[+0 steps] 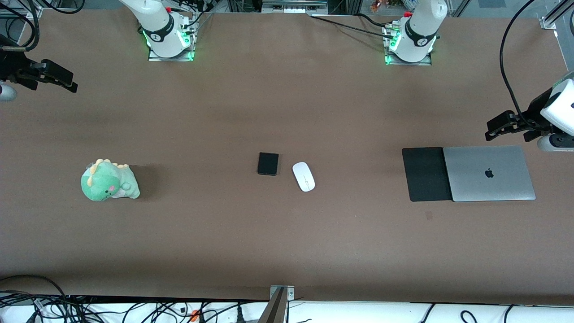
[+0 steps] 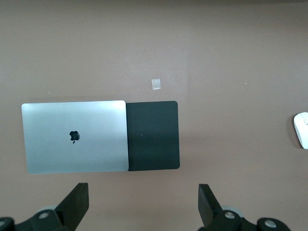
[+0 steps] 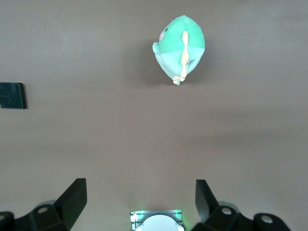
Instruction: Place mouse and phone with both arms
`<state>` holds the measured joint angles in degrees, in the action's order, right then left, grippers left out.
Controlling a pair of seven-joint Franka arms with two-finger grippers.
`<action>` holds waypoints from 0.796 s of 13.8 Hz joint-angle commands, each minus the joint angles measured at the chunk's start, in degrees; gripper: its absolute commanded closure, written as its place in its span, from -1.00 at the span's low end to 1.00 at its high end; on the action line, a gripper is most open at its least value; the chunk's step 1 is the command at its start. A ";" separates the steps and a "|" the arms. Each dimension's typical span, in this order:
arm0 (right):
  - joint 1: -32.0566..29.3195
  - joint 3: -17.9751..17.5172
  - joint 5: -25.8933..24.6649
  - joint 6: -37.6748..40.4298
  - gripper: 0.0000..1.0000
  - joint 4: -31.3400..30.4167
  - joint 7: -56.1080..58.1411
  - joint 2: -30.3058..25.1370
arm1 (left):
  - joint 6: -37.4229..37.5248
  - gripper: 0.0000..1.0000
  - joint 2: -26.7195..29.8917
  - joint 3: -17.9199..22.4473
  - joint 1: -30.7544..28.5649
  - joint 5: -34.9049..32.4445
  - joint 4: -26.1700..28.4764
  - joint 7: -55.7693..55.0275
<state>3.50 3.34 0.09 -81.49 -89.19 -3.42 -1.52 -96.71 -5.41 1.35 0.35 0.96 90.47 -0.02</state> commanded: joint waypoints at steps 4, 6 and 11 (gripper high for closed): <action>0.01 -0.26 -0.52 0.37 -1.00 -0.01 -0.09 -0.67 | 0.64 -1.00 -1.18 0.14 0.09 -1.66 -1.79 0.64; 0.01 -0.35 -0.52 0.37 -1.00 -0.01 -0.18 -0.67 | 0.64 -1.00 -1.36 0.06 0.18 -1.66 -1.79 0.38; 0.01 -0.35 -0.52 0.19 -1.00 -0.01 -0.09 -0.59 | 0.55 -1.00 -1.36 -0.03 0.44 -1.66 -1.96 -6.83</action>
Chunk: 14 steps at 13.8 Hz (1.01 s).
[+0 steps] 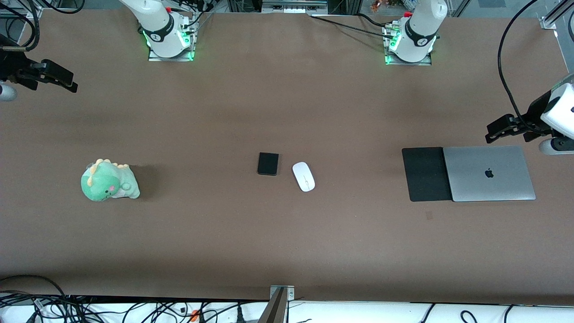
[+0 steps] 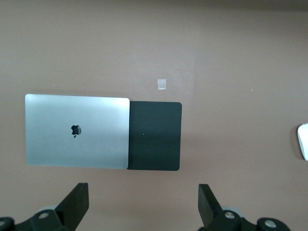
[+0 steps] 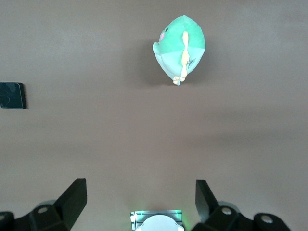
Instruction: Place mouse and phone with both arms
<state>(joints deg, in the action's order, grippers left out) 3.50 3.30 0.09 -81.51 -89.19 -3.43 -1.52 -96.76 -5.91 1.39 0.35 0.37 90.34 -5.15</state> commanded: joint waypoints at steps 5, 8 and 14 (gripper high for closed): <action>0.01 -0.22 -0.52 0.12 -1.00 -0.01 -0.09 -0.50 | 0.52 -1.00 -1.21 -0.86 1.85 -3.19 -1.74 -2.41; 0.01 -0.22 -0.52 0.12 -1.00 -0.01 -0.09 -0.50 | -0.62 -1.00 -1.99 -1.65 1.93 -3.19 -1.74 -2.41; 0.01 -0.31 -0.52 0.03 -1.00 -0.01 -0.09 -0.41 | -3.79 -1.00 -5.25 -4.55 2.02 -1.70 -1.83 -1.54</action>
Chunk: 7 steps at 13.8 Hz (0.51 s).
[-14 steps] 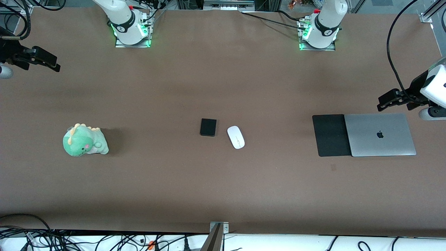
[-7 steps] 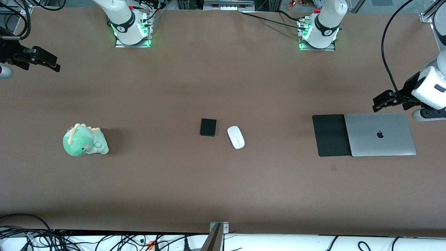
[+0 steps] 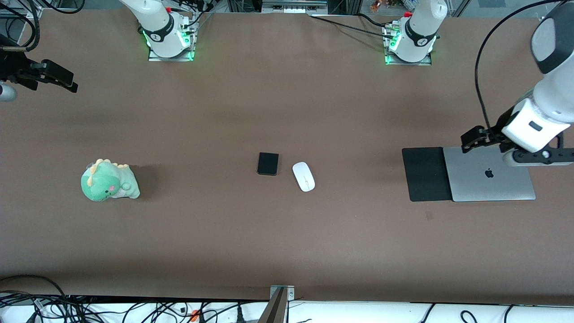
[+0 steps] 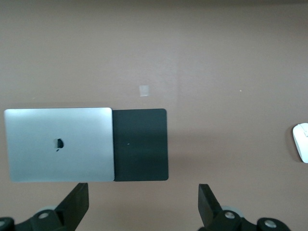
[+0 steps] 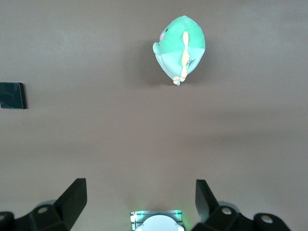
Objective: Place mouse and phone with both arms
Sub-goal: 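Move the left gripper over the white mouse and lower it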
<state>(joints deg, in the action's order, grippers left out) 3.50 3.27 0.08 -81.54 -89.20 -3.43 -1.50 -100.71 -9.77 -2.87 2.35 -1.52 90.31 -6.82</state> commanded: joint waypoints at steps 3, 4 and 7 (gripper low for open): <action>0.10 -0.28 -0.52 0.16 -1.00 -0.01 -0.09 -0.43 | 0.69 -1.00 -2.18 -0.29 -0.41 5.11 -1.72 0.58; 0.10 -0.28 -0.52 0.16 -1.00 -0.10 -0.09 -0.43 | 0.87 -1.00 -2.10 -0.12 -0.50 5.29 -1.80 0.32; 0.10 -0.28 -0.52 0.16 -1.00 -0.01 -0.09 -0.43 | 0.87 -1.00 -2.97 -0.02 -1.30 5.21 -1.63 -0.72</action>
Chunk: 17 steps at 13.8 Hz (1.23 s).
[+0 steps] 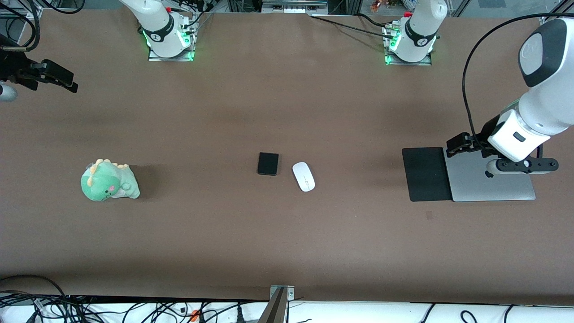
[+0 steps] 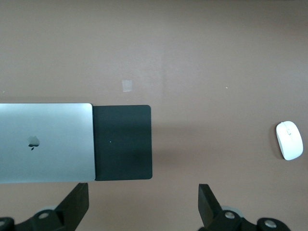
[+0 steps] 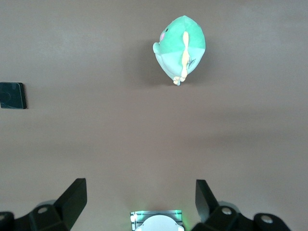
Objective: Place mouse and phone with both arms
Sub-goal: 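Move the left gripper over the white mouse and lower it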
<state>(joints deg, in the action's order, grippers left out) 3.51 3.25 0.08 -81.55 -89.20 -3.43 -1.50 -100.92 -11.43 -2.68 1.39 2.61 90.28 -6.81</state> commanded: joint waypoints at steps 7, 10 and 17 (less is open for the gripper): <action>0.35 -0.26 -0.52 0.07 -1.00 -0.01 -0.09 -0.43 | 0.29 -1.00 -8.59 -2.59 10.98 1.95 -3.43 -26.27; 0.35 -0.26 -0.52 -0.02 -1.00 -0.01 -0.09 -0.35 | -0.50 -1.00 -18.33 -2.50 18.53 1.43 -11.24 -35.35; 0.79 -0.26 -0.52 -0.54 -1.00 -0.01 -0.18 0.01 | -21.05 -1.00 -31.71 -1.80 30.06 -0.05 -13.29 -52.61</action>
<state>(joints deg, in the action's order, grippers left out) 3.93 3.14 0.08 -81.88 -89.22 -3.43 -1.21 -119.87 -39.47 -5.71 28.85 3.28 79.85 -57.87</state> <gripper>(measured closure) 0.000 0.000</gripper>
